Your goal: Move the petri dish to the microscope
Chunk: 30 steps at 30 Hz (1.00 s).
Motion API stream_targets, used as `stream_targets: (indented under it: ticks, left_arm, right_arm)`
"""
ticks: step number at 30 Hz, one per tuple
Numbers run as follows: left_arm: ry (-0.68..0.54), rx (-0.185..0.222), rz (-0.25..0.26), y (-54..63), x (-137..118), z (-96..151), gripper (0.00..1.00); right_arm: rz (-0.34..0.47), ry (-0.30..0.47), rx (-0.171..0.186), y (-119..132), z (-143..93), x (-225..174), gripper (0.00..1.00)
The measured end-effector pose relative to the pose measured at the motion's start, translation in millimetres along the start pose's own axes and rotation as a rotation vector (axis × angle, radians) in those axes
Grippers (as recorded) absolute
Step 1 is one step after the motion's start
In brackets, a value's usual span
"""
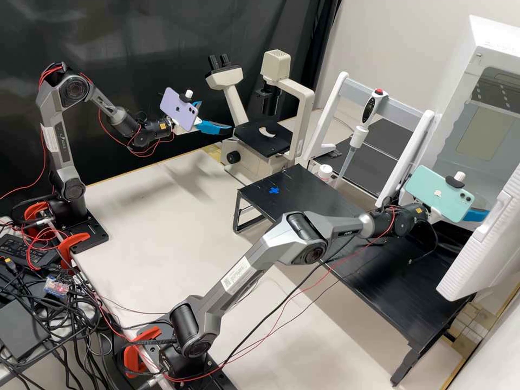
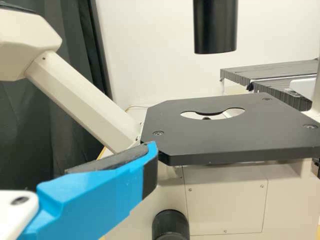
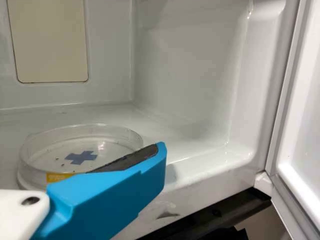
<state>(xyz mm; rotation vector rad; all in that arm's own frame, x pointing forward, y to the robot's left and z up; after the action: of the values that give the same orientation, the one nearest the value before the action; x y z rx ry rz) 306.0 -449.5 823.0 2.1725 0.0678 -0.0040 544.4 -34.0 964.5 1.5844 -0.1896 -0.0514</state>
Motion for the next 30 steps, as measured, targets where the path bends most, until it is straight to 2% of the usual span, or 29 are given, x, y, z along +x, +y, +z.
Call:
stream_targets:
  ticks: [1,12,30]
  left_arm:
    - [0.0,0.0,0.0,0.0,0.0,0.0,1.0]
    - [0.0,0.0,0.0,0.0,0.0,0.0,1.0]
    - [0.0,0.0,0.0,0.0,0.0,0.0,1.0]
  right_arm:
    - [0.0,-0.002,-0.003,0.9,2.3,-0.8,0.0]
    - [-0.003,-0.005,-0.028,8.0,6.3,-9.6,0.0]
    - [0.001,-0.011,-0.026,12.9,11.3,-14.3,0.0]
